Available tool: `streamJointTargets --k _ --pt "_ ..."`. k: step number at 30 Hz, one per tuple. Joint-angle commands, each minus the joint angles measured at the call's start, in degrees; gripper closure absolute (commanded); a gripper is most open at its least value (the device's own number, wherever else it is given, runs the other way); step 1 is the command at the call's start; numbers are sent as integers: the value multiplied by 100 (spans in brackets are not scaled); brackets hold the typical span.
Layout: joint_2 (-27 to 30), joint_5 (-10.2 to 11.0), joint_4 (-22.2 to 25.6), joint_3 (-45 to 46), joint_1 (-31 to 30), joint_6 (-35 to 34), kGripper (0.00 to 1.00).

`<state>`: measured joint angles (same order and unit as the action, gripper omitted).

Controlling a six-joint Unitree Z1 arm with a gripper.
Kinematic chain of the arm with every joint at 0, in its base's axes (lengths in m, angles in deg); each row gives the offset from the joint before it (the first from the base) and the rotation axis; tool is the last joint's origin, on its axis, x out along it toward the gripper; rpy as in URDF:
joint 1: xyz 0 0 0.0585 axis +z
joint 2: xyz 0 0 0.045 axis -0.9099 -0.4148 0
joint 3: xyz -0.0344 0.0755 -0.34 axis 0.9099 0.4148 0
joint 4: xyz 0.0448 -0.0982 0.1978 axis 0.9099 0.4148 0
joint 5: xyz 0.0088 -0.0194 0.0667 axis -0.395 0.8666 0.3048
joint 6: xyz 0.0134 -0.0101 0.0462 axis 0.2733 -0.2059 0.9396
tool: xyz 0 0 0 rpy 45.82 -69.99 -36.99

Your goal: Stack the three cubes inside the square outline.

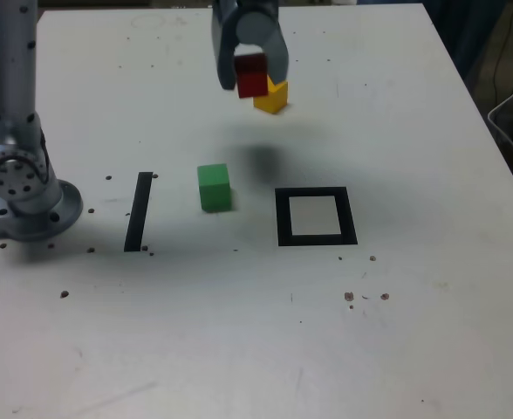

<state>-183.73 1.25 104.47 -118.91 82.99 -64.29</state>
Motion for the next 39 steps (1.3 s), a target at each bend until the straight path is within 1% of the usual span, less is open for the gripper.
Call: streamJointTargets --k 1,6,10,23,26,31,35,39 --pt "-69 -42 -96 83 -221 -161 70" --pt "-234 -209 -349 238 -794 -503 70" --pt "-343 -362 -490 329 -1084 -642 70" --pt "-544 -731 -922 513 -1334 -739 70" --pt "-647 -748 -959 434 -1427 -811 70" --pt "-886 -715 -919 201 -1559 -904 70" --pt "-1097 -711 -835 16 -1584 -918 70" --pt "-1175 -716 -821 -41 -1603 -923 70"
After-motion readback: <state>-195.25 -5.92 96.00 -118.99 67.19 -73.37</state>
